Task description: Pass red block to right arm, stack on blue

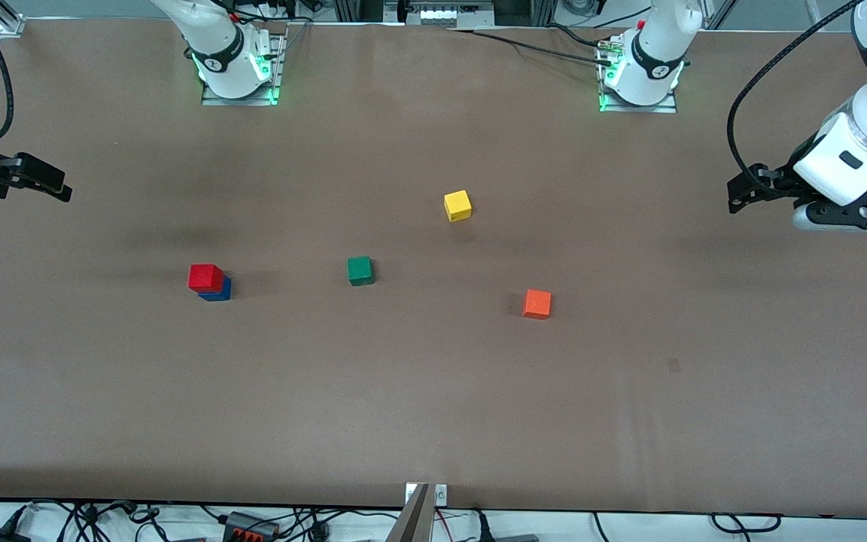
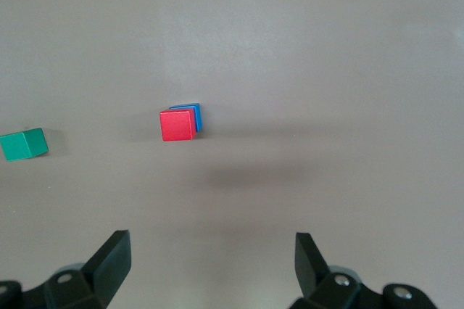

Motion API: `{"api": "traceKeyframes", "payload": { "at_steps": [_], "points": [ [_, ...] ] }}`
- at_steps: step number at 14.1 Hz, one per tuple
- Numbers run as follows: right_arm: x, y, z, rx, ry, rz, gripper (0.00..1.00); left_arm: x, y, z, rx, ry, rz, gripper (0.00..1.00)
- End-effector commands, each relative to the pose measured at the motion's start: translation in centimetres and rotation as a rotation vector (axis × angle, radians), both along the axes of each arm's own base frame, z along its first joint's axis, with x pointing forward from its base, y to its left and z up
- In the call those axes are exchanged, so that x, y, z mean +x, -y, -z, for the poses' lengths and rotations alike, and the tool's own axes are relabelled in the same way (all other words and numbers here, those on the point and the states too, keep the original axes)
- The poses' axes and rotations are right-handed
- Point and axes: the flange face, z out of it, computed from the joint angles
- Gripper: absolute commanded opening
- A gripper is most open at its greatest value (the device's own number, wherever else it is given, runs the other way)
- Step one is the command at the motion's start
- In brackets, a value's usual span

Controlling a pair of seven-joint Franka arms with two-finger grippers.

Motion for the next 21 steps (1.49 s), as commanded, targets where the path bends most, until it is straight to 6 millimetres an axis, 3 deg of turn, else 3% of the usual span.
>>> {"api": "traceKeyframes", "payload": {
  "at_steps": [1, 6, 11, 21],
  "points": [
    [-0.5, 0.2, 0.5, -0.010, 0.000, -0.012, 1.00, -0.4, 0.1, -0.7, -0.015, -0.002, 0.016, 1.00],
    [-1.8, 0.1, 1.2, -0.019, 0.037, -0.014, 1.00, -0.4, 0.1, -0.7, -0.015, -0.002, 0.016, 1.00],
    [-2.1, 0.1, -0.5, -0.019, 0.067, -0.027, 1.00, -0.4, 0.1, -0.7, -0.015, -0.002, 0.016, 1.00],
    [-2.2, 0.0, -0.5, -0.023, 0.059, -0.040, 1.00, -0.4, 0.1, -0.7, -0.015, -0.002, 0.016, 1.00]
  ]
}}
